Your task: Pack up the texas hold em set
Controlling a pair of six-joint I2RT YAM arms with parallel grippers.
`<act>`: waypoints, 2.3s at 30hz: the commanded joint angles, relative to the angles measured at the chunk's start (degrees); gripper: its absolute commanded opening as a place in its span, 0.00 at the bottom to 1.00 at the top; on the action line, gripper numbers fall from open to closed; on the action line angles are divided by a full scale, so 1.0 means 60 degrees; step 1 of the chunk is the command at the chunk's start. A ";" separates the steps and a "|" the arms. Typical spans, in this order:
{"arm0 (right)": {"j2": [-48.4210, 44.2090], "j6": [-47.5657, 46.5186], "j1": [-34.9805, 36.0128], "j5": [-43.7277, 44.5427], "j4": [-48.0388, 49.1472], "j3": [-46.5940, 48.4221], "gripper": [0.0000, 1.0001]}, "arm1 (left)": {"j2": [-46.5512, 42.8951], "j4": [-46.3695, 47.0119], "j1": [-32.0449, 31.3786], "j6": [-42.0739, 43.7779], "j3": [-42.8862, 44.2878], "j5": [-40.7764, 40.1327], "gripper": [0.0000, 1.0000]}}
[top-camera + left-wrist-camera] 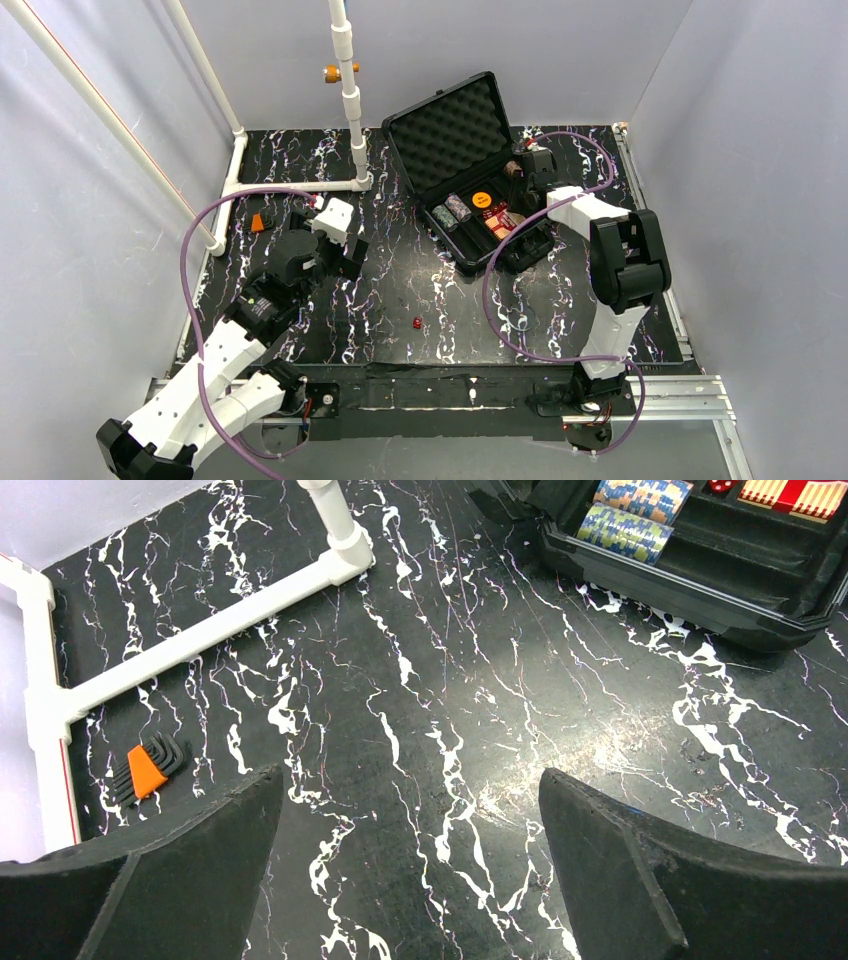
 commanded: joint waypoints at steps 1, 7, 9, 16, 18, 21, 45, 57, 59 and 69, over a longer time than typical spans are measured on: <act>0.0912 0.0364 0.0499 -0.1119 -0.0486 -0.0444 0.39 | 0.0077 0.0070 -0.0025 0.0036 0.0208 0.0013 0.99; 0.1234 0.0363 0.0528 -0.1070 -0.0673 -0.0381 0.39 | 0.0207 0.0071 -0.0025 0.0045 0.0223 -0.0008 0.99; 0.1201 0.0347 0.0532 -0.1035 -0.0755 -0.0339 0.39 | 0.0228 0.0071 -0.0025 0.0068 0.0208 -0.0029 0.99; 0.0554 0.0276 0.0603 -0.0996 -0.1117 -0.0133 0.39 | 0.0316 0.0085 -0.0025 0.0071 0.0222 -0.0046 0.99; 0.0290 0.0237 0.0632 -0.0920 -0.1284 0.0014 0.40 | 0.0340 0.0085 -0.0025 0.0073 0.0223 -0.0045 0.99; -0.0110 0.0172 0.0663 -0.0803 -0.1480 0.0238 0.42 | 0.0361 0.0085 -0.0025 0.0080 0.0237 -0.0045 0.99; -0.2665 -0.0050 0.0953 -0.0311 -0.2020 0.0152 0.65 | 0.0391 0.0085 -0.0025 0.0046 0.0237 -0.0038 0.99; -0.3997 0.0189 0.1142 -0.0575 -0.2619 -0.0410 0.73 | 0.0470 0.0100 -0.0025 -0.0030 0.0193 -0.0248 0.99; -0.4311 0.0233 0.1147 -0.0632 -0.2662 -0.0597 0.74 | 0.0534 0.0087 -0.0025 -0.0063 0.0193 -0.0296 0.99; -0.5839 0.0629 0.1177 -0.0935 -0.2824 -0.1632 0.98 | 0.1365 -0.0133 -0.0010 -0.1047 0.0327 -0.0586 0.99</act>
